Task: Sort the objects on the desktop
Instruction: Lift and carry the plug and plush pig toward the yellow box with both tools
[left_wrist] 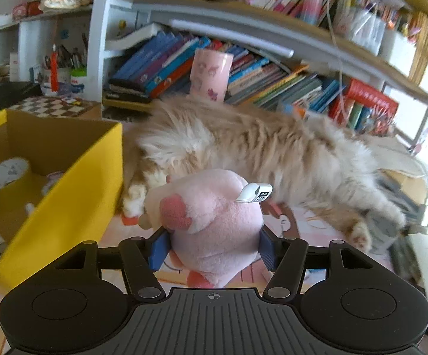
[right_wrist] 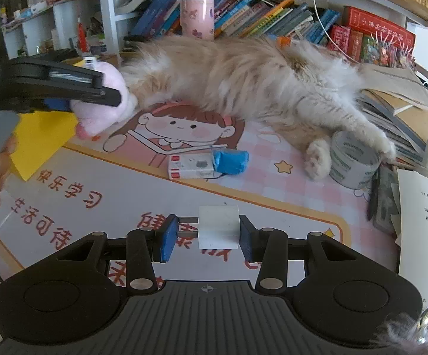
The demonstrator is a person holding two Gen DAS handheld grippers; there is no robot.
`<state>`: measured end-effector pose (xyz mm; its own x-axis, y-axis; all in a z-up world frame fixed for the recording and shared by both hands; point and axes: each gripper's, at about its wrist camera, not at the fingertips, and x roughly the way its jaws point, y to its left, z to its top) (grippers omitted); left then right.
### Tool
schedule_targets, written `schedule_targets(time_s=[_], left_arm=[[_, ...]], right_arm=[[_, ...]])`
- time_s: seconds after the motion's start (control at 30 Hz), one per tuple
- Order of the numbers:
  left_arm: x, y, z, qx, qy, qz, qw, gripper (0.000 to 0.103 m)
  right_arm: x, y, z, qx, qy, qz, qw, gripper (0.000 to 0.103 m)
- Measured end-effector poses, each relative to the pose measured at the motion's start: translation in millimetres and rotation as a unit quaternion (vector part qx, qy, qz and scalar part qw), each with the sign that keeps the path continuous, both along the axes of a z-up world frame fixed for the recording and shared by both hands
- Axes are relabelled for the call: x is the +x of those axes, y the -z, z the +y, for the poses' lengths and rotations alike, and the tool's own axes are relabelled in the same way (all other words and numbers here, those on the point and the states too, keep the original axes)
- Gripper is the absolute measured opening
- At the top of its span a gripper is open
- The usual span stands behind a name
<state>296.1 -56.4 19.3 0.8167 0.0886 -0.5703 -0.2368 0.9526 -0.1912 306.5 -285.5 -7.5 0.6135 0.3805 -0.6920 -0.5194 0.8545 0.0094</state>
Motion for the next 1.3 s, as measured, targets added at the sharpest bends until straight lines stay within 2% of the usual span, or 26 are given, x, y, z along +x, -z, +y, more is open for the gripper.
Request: schedule_targets(time_s=[0.2,0.33,0.47,0.6,1.3], left_arm=[[-40,-18,-13,0.039,0.012,-0.026,0.9988,0.061],[-66,-25,-19,0.050,0.021,-0.031,0.9980,0.061],[-89,-29,-19,0.042,0.033,-0.029,0.9982,0.061],[-106,-28,-12,0.028,0.041,-0.017,0.9986,0.061],[-158,-23,25,0.023,0.094,-0.011,0.9953,0.061]], right_arm=[[-5,-7,-1,0.012,0.000,-0.004,1.000,0.040],[-8,-11,-1,0.020,0.005,0.005,1.000,0.040],[-14,-16,0,0.034,0.007,0.018,0.999,0.040],[-25,-22,5,0.039,0.010,0.013,0.999,0.040],[-80,-28,50,0.046,0.050,0.029,0.997,0.040]])
